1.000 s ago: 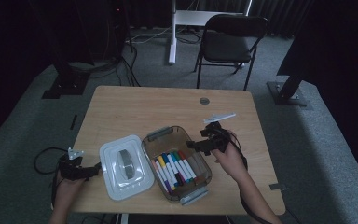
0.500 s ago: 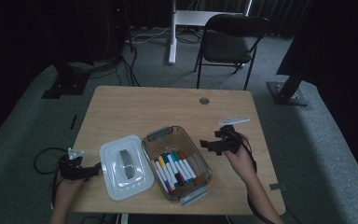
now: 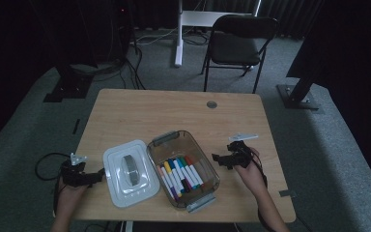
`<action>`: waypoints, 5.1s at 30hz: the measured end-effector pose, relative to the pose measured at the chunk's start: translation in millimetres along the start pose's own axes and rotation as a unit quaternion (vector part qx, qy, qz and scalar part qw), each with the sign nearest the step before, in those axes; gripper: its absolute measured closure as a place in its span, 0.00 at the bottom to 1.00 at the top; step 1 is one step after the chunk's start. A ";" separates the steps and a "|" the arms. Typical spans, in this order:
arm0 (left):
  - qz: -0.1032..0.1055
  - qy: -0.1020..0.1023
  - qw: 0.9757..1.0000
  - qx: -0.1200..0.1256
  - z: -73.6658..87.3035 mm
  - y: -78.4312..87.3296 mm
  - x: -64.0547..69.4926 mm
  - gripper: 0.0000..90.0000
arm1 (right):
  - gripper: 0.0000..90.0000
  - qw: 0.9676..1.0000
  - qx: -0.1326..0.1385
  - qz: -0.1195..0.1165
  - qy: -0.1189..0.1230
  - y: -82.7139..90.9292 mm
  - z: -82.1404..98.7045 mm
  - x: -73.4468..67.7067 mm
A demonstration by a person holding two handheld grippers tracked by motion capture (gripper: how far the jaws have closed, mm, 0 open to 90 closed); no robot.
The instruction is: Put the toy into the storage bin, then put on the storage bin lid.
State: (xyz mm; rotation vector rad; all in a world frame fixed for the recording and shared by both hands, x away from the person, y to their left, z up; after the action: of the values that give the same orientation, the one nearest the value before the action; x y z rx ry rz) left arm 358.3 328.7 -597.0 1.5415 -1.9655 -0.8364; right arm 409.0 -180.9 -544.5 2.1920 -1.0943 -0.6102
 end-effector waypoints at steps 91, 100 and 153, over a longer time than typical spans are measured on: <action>0.106 -0.042 0.993 0.020 -21.8 23.8 153.2 0.08 | 0.15 0.997 0.007 0.062 0.043 -21.8 51.2 11.2; 0.086 -0.020 0.996 0.019 -24.1 10.1 148.5 0.41 | 0.16 0.997 0.007 0.064 0.042 -21.3 51.8 10.4; 0.103 -0.033 0.994 0.027 -33.2 13.3 110.9 0.77 | 0.15 0.998 0.025 -0.016 0.055 -16.1 48.3 -19.5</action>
State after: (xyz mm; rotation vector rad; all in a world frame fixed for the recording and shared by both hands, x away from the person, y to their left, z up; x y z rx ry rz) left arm 347.4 217.7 -563.0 1.3274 -2.1663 -0.7624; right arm 376.4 -172.3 -587.4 2.2605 -1.0296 -0.4742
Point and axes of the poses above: each handheld gripper's, and its own axes: y roughly backward along the jaws, z roughly out of its underside, x roughly to its right, the point moved 7 cm from there along -y, roughly forward along the jaws, and after that the axes turned 2 degrees about z, right-handed, at the moved point
